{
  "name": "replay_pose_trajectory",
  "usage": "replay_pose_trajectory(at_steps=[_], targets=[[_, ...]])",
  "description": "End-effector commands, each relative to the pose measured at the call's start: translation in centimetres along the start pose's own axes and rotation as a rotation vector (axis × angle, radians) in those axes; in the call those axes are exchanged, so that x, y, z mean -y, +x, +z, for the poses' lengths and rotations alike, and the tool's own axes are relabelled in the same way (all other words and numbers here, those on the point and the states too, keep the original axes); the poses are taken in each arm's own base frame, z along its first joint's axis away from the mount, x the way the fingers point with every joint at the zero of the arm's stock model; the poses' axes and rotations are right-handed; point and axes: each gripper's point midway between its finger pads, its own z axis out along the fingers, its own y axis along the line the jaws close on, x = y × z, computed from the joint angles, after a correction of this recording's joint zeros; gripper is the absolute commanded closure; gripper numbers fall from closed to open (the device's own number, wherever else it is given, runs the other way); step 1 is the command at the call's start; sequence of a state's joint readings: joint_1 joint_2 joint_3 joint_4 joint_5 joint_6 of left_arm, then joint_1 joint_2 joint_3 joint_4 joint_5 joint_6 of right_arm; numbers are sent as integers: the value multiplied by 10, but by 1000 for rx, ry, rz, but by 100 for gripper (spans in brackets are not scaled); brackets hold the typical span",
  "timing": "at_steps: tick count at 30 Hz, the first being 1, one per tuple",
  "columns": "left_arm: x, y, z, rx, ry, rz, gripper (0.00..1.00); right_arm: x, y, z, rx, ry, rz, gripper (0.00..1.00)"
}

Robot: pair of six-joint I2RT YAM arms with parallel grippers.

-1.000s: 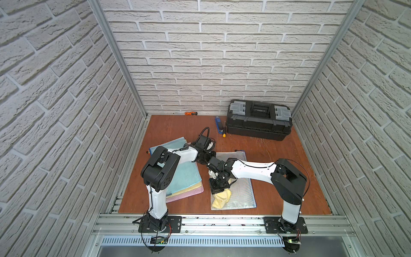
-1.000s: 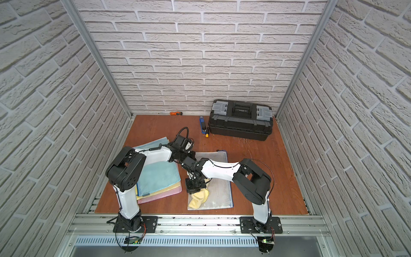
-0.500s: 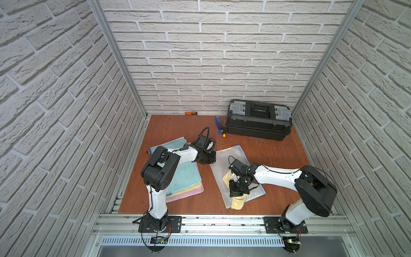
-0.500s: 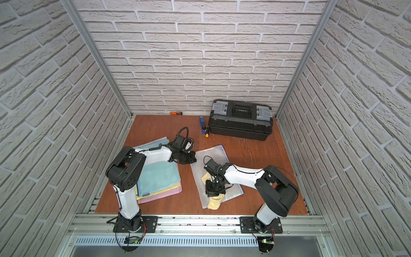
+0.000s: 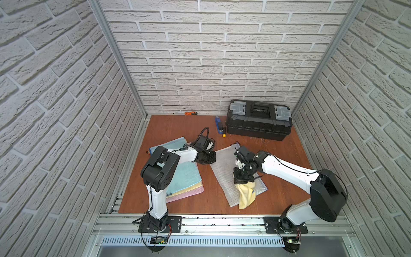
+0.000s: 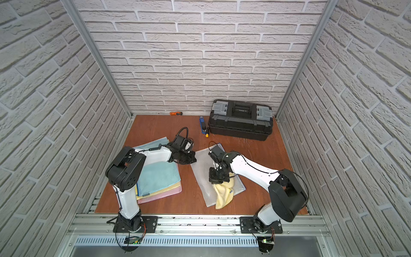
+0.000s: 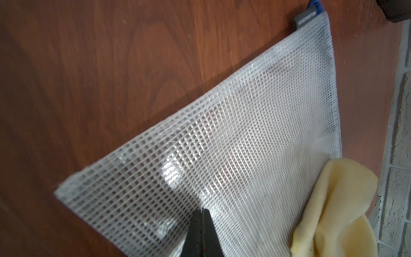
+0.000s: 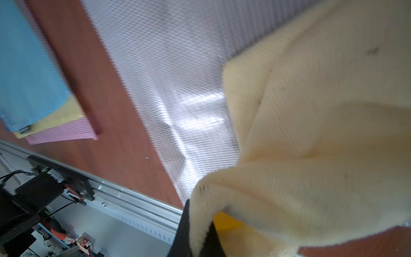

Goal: Wipe the document bag
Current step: Wipe the dirt from the document bag.

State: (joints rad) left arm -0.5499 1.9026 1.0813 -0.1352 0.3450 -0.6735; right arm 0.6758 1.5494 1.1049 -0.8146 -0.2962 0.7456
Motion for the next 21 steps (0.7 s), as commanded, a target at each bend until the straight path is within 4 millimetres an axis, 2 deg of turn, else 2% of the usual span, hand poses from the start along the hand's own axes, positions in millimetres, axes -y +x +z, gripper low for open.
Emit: replay_pose_trajectory(at_steps=[1,4,7,10,12,16,21], targets=[[-43,29,11,-80,-140,-54,100,-35,-15,5,-7,-53,-100,98],[-43,29,10,-78,-139,-57,100,-48,-33,20,-10,-73,-124,98],[-40,26,9,-72,-131,-56,100,-47,-40,41,-43,-66,-122,98],[-39,24,8,-68,-130,-57,100,-38,-37,58,-74,-60,-93,98],[-40,22,7,-65,-130,-59,100,-25,-30,64,-87,-38,-70,98],[-39,20,8,-60,-127,-59,100,12,-4,74,-120,22,-11,98],[-42,23,9,-69,-132,-63,100,56,34,71,-139,71,76,98]])
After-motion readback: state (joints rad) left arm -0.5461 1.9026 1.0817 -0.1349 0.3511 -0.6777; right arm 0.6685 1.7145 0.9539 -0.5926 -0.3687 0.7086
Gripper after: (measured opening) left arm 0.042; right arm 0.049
